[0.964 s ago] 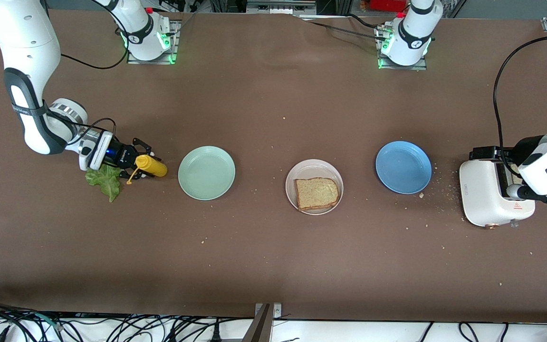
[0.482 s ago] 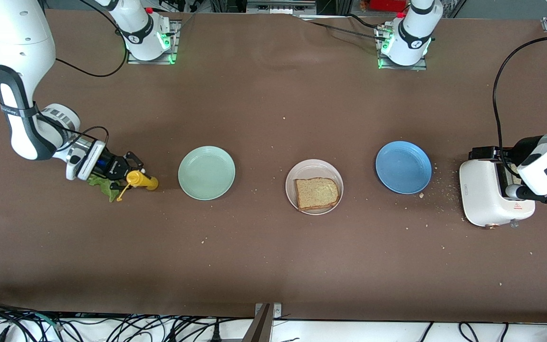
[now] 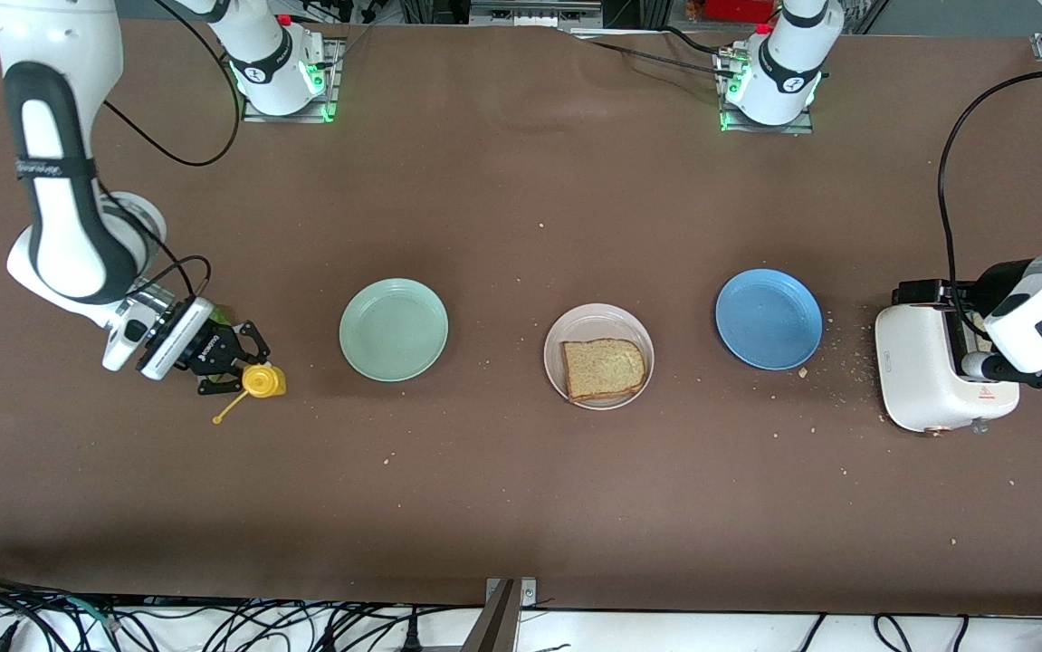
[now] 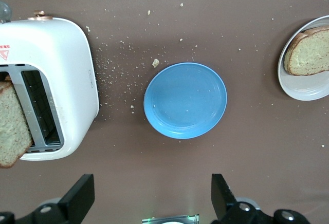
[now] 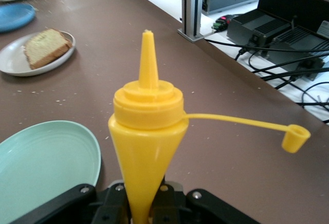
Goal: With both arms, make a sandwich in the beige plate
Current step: 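Lift the mustard bottle with the right gripper and carry it toward the beige plate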
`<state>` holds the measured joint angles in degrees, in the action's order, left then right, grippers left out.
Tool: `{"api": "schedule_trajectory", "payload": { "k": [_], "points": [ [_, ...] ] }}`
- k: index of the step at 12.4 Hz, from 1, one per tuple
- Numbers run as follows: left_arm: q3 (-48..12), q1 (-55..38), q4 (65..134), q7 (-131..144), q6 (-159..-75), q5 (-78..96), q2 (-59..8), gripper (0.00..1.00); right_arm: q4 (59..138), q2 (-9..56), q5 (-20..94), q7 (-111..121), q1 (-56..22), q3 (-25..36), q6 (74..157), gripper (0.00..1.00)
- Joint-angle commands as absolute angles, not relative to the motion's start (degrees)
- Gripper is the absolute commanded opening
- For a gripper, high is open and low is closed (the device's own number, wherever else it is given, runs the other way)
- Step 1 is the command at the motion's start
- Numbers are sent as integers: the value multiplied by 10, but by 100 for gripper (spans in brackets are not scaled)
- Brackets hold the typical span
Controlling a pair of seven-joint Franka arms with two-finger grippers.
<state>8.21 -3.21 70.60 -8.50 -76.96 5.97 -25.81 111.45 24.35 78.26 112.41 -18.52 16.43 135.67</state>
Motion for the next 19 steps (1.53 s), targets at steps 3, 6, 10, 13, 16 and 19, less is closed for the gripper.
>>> {"api": "schedule_trajectory", "payload": {
  "k": [3, 6, 10, 13, 16, 19],
  "points": [
    [79, -37, 703, -88, -762, 41, -258, 100, 1065, 238, 573, 869, -280, 167, 1489, 0],
    [79, -37, 703, -89, -762, 40, -258, 100, 1048, 243, 393, 710, -326, 168, 1513, 0],
    [79, -38, 704, -89, -762, 40, -258, 100, 1025, 249, 143, 509, -366, 168, 1507, 0],
    [79, -36, 703, -88, -762, 41, -258, 100, 970, 269, -23, 383, -401, 168, 1422, 0],
    [79, -38, 704, -87, -762, 41, -258, 100, 910, 293, -137, 252, -466, 168, 1321, 0],
    [79, -39, 704, -87, -762, 40, -259, 100, 816, 343, -216, 172, -531, 168, 1162, 0]
  ]
}}
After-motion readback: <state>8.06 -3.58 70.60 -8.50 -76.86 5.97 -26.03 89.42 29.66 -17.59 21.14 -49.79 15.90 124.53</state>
